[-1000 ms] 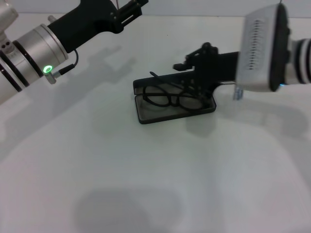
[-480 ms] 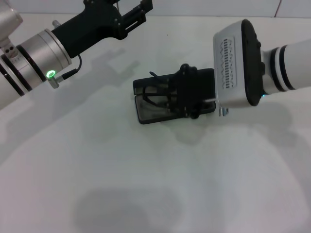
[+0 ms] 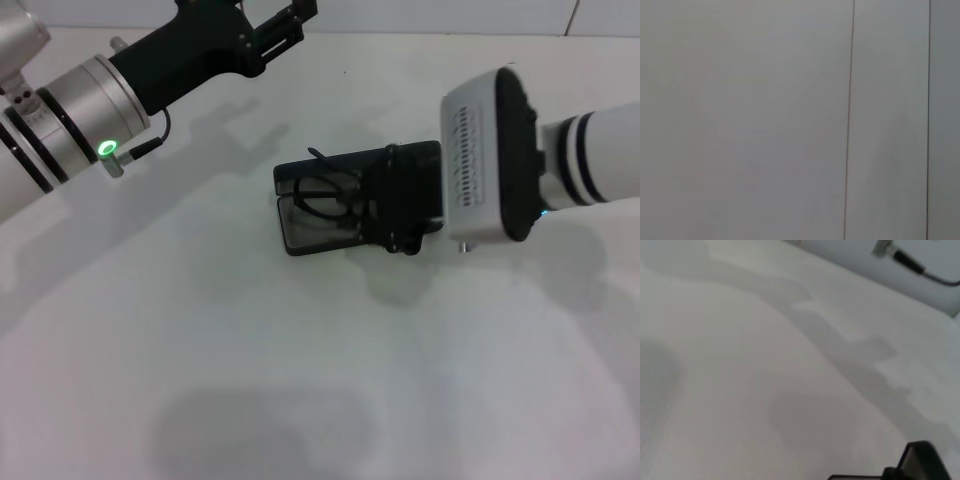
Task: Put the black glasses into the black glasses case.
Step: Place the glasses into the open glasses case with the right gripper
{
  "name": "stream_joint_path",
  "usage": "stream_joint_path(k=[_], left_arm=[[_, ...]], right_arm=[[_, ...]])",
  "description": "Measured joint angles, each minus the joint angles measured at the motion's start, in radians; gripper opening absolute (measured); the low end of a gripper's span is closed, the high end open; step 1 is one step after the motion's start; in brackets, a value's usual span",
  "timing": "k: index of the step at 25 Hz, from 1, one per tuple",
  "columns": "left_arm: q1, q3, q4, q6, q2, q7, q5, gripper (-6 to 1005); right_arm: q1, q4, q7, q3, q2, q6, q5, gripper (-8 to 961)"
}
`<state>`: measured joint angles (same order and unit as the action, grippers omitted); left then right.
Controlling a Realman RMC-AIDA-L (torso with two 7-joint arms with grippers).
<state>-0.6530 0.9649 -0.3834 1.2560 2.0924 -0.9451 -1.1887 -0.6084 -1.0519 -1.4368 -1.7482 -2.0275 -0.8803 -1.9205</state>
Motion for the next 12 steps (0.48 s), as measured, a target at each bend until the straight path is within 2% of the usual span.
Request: stream_joint_path(k=[9, 12], left_arm=[[-0.002, 0.000, 0.000, -0.002, 0.000, 0.008, 0.000, 634], [-0.002, 0.000, 0.000, -0.003, 0.000, 0.009, 0.000, 634]], right_arm=[[-0.013, 0.011, -0.009, -0.022, 0.000, -0.028, 0.004, 226], [0.002, -0.012, -0.009, -0.021, 0.000, -0.035, 0.003, 226]])
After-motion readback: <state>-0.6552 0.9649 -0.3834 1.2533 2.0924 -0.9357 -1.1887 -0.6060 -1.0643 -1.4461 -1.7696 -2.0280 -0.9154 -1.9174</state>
